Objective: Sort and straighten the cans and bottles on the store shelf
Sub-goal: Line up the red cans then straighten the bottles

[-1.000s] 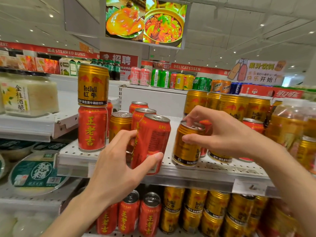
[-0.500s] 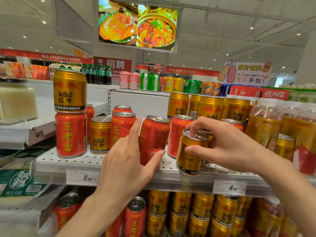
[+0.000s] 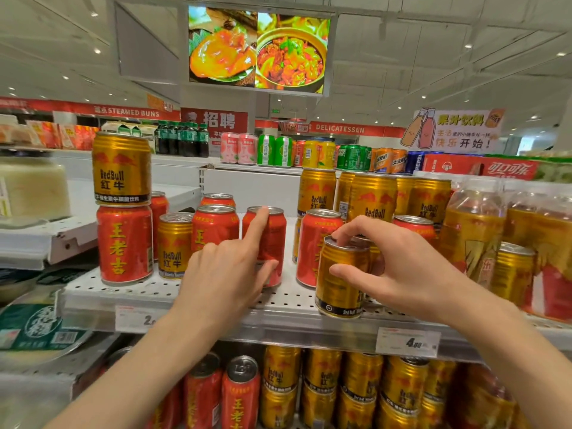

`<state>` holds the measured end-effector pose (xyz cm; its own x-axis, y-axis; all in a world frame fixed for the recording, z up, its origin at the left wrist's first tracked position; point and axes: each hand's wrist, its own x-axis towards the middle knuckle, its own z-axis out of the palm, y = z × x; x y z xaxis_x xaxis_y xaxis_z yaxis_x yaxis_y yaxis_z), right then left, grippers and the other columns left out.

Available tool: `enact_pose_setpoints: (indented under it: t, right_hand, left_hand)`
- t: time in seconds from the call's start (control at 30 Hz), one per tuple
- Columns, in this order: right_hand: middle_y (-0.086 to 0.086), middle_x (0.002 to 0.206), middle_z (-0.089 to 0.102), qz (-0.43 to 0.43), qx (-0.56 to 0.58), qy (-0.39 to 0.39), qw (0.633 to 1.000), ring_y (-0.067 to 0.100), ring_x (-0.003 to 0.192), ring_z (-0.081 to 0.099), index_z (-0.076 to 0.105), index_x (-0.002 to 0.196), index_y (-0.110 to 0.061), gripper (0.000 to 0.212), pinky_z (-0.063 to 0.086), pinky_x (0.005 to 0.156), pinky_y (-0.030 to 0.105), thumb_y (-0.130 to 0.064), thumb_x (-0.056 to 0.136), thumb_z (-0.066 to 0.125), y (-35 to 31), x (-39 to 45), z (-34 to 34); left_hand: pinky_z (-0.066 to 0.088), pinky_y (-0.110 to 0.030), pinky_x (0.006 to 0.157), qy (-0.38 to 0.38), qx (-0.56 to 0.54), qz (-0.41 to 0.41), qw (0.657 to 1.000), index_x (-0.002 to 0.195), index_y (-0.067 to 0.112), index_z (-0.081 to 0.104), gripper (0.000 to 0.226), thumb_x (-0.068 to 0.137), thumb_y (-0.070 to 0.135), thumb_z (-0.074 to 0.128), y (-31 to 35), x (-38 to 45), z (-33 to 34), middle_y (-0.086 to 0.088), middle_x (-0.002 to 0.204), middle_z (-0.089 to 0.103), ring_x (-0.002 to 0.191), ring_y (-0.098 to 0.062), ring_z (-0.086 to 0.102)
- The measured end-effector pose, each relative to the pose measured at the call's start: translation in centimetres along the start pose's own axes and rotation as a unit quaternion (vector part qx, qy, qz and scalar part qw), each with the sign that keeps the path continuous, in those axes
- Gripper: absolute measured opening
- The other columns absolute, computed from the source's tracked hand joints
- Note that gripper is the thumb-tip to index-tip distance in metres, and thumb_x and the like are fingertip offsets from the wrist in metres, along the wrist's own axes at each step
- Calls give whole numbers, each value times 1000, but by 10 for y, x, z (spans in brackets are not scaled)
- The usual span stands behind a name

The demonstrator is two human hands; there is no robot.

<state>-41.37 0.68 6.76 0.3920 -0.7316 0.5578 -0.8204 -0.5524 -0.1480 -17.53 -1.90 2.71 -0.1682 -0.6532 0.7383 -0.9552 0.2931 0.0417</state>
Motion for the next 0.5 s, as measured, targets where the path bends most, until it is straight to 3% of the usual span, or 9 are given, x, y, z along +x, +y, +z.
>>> enact_pose_setpoints:
  t: [0.2,0.3,0.4,0.5]
  right_hand:
    - [-16,109,64,-5,16,28,999,4,102,61,56,110,-29,41,56,84,21,-59,82,60,3,-4,6]
    - [-17,109,63,-6,11,31,999,3,101,62,53,110,-30,40,57,83,22,-59,83,61,3,-7,5]
    - [-19,106,59,-15,16,26,999,6,101,62,51,108,-31,35,56,85,25,-56,86,62,2,-9,4]
    - [-19,99,57,-30,23,23,999,8,96,62,54,111,-26,39,55,84,30,-56,87,62,2,-11,2]
  left_hand:
    - [48,-38,74,-54,27,-42,997,159,18,-4,80,103,34,50,9,16,11,-13,108,71,98,-34,66]
    - [54,-40,78,-58,39,-41,997,159,15,-6,85,101,25,56,9,20,15,-13,110,71,98,-32,68]
    - [52,-41,75,-57,30,-40,997,160,19,-3,81,102,27,53,7,19,17,-13,106,72,96,-35,67]
    - [55,-42,76,-23,-49,-11,998,159,26,12,72,100,34,53,-2,15,18,-5,95,74,86,-31,69]
